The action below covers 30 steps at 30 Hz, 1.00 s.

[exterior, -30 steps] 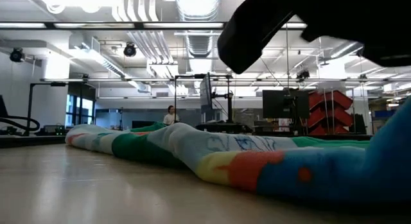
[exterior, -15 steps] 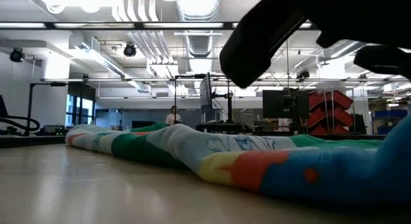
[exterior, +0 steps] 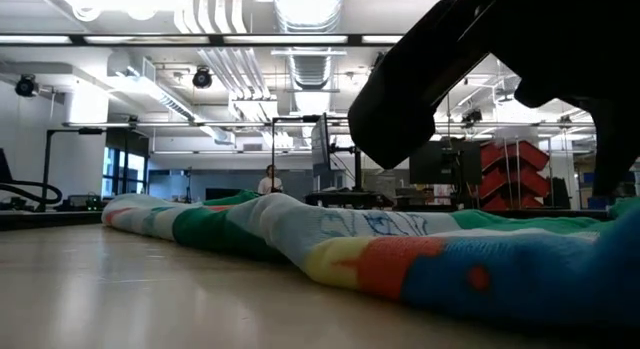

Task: Roll towel
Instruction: Roll the green multi-color dinosaur print towel

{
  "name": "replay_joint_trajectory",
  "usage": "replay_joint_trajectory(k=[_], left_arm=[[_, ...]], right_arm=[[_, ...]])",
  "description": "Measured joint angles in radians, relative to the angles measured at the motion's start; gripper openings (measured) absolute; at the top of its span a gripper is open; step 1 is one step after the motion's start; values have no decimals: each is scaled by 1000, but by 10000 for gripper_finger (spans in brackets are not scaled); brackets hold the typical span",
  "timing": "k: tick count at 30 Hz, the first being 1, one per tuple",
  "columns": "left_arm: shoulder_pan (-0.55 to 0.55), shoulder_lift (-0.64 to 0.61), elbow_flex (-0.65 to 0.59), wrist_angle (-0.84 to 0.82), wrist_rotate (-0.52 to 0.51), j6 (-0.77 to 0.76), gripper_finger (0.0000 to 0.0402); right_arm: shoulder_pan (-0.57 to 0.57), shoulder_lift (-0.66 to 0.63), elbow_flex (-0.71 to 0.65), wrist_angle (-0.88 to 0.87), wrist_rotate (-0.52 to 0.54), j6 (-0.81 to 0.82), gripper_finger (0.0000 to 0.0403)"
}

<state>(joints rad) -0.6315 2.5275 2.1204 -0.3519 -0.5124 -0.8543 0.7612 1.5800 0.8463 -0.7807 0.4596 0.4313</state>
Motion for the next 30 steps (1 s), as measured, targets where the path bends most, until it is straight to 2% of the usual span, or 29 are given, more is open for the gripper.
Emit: replay_joint_trajectory(k=[17,23,27,30], left_arm=[[0,0,2,5,-4,-4,2],[0,0,2,9,-4,-8,2],[1,0,2,9,-4,-19,2],[1,0,2,9,-4,-20,2]], right_arm=[[29,-51,-21,-14,44,73,147],[34,-129,-21,-32,82,124,139],[62,-217,-19,-56,-8,236,121],[101,-259,-19,-58,-88,370,87]])
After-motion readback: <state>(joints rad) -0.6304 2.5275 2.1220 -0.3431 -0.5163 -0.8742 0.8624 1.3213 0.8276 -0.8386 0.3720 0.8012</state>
